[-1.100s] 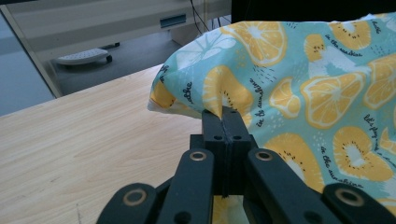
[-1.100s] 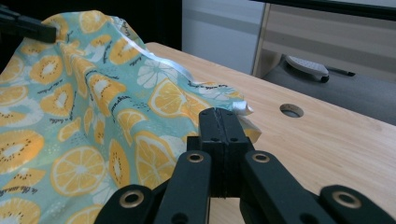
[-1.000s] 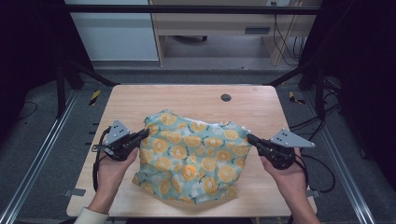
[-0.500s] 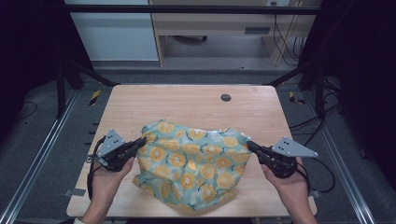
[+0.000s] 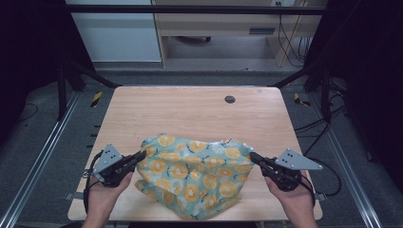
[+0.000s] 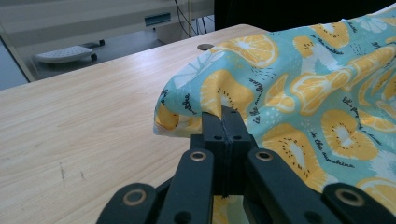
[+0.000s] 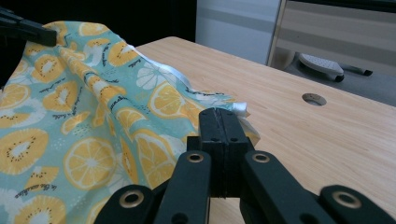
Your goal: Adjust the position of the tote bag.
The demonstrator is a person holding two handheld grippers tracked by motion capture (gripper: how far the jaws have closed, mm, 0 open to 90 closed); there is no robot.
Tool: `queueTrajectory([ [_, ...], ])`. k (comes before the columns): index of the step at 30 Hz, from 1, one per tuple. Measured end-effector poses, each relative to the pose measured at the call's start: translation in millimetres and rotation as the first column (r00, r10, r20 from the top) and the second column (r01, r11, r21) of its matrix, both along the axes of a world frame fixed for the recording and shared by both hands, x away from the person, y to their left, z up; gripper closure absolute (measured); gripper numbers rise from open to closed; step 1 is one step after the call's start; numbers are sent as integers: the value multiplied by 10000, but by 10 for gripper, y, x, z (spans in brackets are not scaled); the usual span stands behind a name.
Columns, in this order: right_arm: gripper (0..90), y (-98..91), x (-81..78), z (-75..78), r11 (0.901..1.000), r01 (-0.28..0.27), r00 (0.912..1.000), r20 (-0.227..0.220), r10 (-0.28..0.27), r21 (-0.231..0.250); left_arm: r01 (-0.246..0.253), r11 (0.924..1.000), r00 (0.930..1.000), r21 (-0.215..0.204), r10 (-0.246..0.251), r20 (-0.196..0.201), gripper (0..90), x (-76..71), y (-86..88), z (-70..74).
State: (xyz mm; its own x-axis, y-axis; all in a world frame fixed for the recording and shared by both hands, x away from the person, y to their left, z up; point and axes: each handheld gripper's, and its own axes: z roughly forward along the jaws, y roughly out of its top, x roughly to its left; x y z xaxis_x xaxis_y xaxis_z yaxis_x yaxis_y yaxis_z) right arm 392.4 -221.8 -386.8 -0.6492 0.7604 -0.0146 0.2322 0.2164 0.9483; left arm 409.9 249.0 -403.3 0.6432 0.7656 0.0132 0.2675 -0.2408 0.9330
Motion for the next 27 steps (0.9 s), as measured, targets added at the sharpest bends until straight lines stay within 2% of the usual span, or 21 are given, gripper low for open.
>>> queueTrajectory([
  [7,900,19,-92,-67,10000,-75,9999,-103,75,16,263,9996,9995,60,-262,-199,900,-133,51,-106],
  [15,900,29,-150,-185,9999,-156,9995,-269,156,-6,459,9988,9986,171,-453,-288,900,-195,81,-164],
  [17,900,15,-182,-232,9998,-201,9993,-328,201,31,636,9977,9968,230,-624,-499,900,-215,80,-224],
  [20,900,-2,-196,-294,9998,-186,9989,-425,187,23,777,9962,9951,400,-750,-644,900,-231,62,-267],
  [24,900,-13,-212,-358,9998,-176,9986,-508,173,-50,891,9951,9934,421,-857,-767,900,-250,58,-297],
  [27,900,-20,-228,-418,9998,-182,9979,-618,178,-46,1074,9920,9901,656,-1007,-981,900,-258,52,-333],
])
